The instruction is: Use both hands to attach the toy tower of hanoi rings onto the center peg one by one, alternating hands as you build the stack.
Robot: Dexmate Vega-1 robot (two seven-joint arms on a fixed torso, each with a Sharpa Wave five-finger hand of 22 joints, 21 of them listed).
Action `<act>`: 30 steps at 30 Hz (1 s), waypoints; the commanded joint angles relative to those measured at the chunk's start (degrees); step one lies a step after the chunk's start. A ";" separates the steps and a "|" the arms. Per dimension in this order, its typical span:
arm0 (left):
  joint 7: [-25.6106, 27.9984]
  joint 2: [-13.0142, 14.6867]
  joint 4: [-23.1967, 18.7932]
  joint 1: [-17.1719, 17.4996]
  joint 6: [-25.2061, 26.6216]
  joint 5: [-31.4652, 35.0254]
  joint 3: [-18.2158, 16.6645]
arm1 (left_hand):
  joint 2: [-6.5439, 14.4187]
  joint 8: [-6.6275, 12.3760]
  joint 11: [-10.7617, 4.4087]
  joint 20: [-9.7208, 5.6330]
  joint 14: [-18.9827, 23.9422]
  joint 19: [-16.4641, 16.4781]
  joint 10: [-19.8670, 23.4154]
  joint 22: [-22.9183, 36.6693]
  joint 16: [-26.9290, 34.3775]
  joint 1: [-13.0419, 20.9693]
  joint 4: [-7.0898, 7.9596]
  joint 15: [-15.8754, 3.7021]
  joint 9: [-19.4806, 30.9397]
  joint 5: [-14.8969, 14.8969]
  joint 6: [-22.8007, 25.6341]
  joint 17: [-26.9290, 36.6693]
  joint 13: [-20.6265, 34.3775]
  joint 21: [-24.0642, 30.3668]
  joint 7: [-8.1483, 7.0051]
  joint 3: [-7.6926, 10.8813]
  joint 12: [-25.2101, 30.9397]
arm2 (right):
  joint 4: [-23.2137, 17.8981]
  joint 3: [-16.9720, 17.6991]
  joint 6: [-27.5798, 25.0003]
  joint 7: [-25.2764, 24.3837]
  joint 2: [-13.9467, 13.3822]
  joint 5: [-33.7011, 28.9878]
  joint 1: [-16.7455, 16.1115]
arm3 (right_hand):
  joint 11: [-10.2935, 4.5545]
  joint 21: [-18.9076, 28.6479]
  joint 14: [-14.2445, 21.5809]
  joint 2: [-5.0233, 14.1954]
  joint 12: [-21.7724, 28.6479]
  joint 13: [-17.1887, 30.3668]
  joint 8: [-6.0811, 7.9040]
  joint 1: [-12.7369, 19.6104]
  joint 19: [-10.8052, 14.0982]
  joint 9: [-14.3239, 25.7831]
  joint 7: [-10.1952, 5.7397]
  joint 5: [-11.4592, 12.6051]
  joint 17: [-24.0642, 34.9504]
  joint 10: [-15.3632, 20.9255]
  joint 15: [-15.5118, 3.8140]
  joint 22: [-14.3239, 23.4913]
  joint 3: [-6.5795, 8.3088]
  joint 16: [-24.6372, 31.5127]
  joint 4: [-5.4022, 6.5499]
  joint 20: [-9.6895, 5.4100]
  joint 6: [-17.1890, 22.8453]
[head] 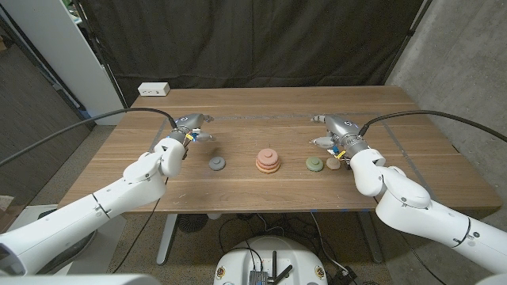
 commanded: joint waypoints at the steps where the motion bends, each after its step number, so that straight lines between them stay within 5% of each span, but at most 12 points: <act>1: 0.33 0.35 0.88 0.30 -1.46 -0.12 -0.53 | 0.16 -0.23 0.11 -5.21 -0.39 -0.62 -0.23 0.01 0.39 -0.56 0.01 -0.82 0.18 0.03 -0.31 0.46 -0.13 0.11 0.31 0.55 0.25 | -3.83 -3.55 -6.58 9.78 -2.07 -6.70 2.35 | -0.09 -0.03 -0.66 -0.84 0.36 0.09 -0.08 0.00 -0.20 0.16 -0.12 -0.20 -0.33 -0.32 -0.41 0.01 -0.63 -0.49 0.11 -1.21 -0.43; 30: 0.17 0.55 0.99 0.71 -1.99 -0.09 -1.08 | 0.49 -0.07 -0.13 -5.23 -1.22 -1.41 -0.03 0.06 0.29 -1.54 -0.29 -0.84 0.25 -0.20 0.02 1.31 -1.13 0.80 0.20 0.88 0.52 | -4.90 -8.87 -12.16 27.62 -0.79 -18.80 7.68 | 0.09 -0.60 -0.68 -2.92 0.58 -0.27 0.25 1.95 -0.43 -0.09 0.45 -0.58 -1.97 -3.26 -0.47 -0.16 -3.09 -1.34 -0.27 -1.35 -2.91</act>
